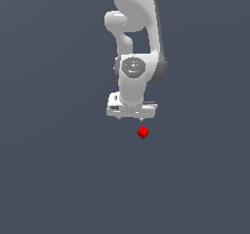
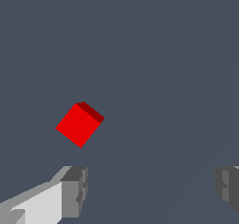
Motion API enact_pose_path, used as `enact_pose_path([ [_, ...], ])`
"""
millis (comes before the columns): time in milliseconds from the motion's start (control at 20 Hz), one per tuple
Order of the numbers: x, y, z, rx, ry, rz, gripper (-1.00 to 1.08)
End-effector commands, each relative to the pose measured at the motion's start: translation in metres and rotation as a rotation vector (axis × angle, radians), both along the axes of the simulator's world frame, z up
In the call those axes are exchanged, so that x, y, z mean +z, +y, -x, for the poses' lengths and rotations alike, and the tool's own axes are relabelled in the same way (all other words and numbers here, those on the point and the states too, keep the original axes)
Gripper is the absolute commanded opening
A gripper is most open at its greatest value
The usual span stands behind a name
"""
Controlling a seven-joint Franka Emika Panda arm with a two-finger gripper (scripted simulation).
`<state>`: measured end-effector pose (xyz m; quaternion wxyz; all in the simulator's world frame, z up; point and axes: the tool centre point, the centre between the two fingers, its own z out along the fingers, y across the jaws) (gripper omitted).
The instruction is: Pick up the red cube and move it to a goal position.
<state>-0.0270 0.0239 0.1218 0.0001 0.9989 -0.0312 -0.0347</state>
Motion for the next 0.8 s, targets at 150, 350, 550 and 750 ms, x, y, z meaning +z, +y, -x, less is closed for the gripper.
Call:
enact_pose_path([
  [150, -0.014, 0.01, 0.002, -0.095, -0.009, 0.004, 1.0],
  [350, -0.028, 0.02, 0.002, -0.187, -0.018, 0.007, 1.0],
  [550, -0.042, 0.031, 0.001, -0.283, -0.027, 0.011, 1.0],
  [750, -0.057, 0.041, -0.002, -0.38, -0.037, 0.014, 1.0],
])
